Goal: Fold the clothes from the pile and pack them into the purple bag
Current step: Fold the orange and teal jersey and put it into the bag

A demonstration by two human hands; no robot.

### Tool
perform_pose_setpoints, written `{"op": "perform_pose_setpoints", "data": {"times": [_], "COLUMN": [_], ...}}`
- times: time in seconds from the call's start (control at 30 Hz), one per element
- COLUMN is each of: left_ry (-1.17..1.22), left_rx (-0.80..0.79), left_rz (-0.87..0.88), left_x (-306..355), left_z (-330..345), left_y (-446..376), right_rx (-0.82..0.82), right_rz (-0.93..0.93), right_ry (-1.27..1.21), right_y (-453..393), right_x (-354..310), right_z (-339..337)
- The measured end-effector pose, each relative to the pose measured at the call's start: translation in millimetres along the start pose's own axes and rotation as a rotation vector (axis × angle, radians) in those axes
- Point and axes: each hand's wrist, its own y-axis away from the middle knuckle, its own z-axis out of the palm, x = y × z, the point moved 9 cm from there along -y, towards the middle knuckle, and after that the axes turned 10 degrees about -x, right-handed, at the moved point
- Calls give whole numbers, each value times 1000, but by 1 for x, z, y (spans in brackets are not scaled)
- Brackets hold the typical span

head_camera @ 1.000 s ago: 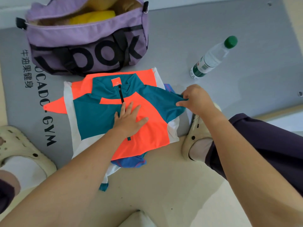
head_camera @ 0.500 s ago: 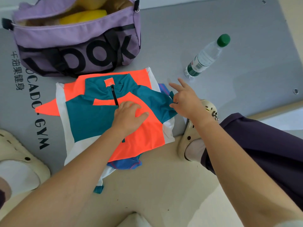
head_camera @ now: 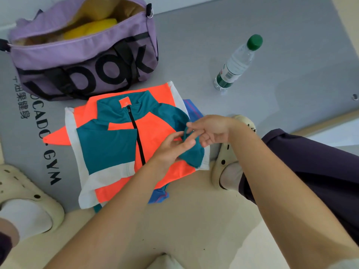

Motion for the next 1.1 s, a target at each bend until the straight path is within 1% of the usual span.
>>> {"op": "perform_pose_setpoints", "data": {"times": [0.03,0.07,0.13,0.2,0.23,0.27,0.37,0.4,0.47,0.5,0.53,0.6,0.67,0.7,0.73,0.77,0.87,0.9,0.97,1.03,1.07,1.1], "left_ry": [73,91,22,-35,-60,-88,-128,-124,-70,-26,-9,-83,-226,-296,-313,-261,122,160,45,-105,-165,-225], "left_rx": [48,114,227,264,268,262,216,234,372,449,491,472,433,436,453,477,563,594,612,538,501,499], "left_rz": [-17,-50,-128,-165,-156,-137,-77,-51,0,15,13,-77,-185,-206,-192,-153,23,37,-18,-101,-111,-99], "left_x": [-6,-12,-19,-21,-18,-13,4,11,20,21,19,6,-8,-10,-8,-5,3,2,-4,-14,-18,-18], "left_z": [-8,-18,-38,-52,-59,-65,-84,-93,-118,-129,-136,-137,-131,-129,-127,-126,-130,-134,-139,-137,-136,-137], "left_y": [0,1,1,-3,-6,-8,-13,-14,-11,-8,-7,-9,-12,-13,-13,-12,-6,-2,4,4,4,5], "right_rx": [12,56,202,351,392,399,320,314,372,419,457,493,512,523,534,543,559,554,544,550,559,572], "right_rz": [-16,-20,-45,-133,-174,-197,-210,-198,-168,-158,-161,-180,-188,-190,-191,-188,-152,-143,-144,-163,-172,-185], "right_ry": [6,56,197,343,420,501,759,842,973,994,987,954,953,953,956,961,958,952,943,936,939,947], "right_y": [-3,-6,-11,-16,-19,-23,-44,-52,-65,-68,-70,-73,-73,-72,-71,-69,-67,-67,-68,-68,-68,-68], "right_x": [-5,-9,-17,-28,-33,-37,-43,-45,-50,-54,-58,-65,-70,-72,-73,-74,-74,-73,-73,-75,-77,-79], "right_z": [1,-1,-13,-23,-25,-23,-9,-8,-14,-19,-24,-30,-35,-38,-41,-43,-50,-51,-49,-45,-43,-41]}}
